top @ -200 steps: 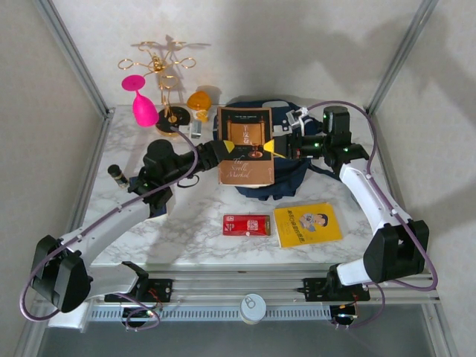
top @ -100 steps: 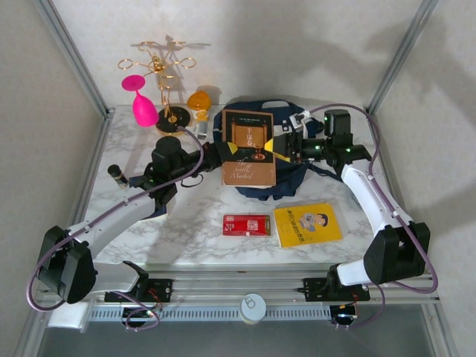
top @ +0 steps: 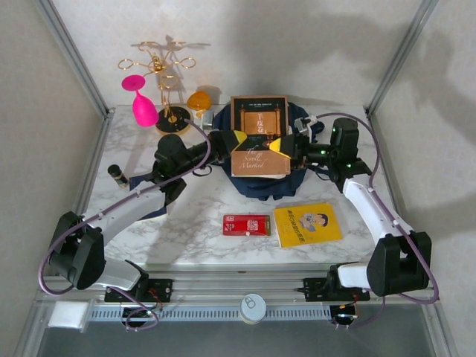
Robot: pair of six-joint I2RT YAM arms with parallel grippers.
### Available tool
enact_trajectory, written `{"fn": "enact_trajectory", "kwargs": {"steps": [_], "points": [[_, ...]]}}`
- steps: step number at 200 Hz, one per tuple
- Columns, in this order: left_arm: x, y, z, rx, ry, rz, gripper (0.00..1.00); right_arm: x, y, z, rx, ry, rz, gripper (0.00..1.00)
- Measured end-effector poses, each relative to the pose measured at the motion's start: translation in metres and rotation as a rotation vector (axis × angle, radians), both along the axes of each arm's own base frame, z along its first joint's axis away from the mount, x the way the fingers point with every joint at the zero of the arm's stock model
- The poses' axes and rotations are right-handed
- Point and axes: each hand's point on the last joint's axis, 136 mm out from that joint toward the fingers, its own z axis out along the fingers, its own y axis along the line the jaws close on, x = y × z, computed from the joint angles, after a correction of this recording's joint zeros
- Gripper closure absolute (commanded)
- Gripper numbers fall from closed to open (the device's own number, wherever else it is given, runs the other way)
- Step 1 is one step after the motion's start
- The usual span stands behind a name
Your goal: Pack books, pencil case, and school supplies into a backpack
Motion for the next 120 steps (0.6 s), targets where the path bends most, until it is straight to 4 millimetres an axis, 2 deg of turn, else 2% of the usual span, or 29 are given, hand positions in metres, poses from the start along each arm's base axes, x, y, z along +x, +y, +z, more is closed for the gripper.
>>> {"fn": "enact_trajectory", "kwargs": {"steps": [20, 39, 79, 120], "points": [[0.001, -0.002, -0.002, 0.020, 0.007, 0.002, 1.00, -0.004, 0.003, 0.011, 0.058, 0.010, 0.026, 0.01], [0.006, -0.002, -0.015, 0.079, 0.027, 0.023, 1.00, -0.008, 0.004, 0.023, 0.093, 0.011, 0.041, 0.07], [0.015, 0.000, -0.041, 0.203, 0.057, 0.071, 1.00, -0.010, 0.001, 0.029, 0.082, 0.016, 0.028, 0.34], [0.016, 0.000, -0.041, 0.242, 0.032, 0.075, 1.00, -0.002, -0.001, 0.011, 0.027, 0.067, -0.017, 0.67]]}}
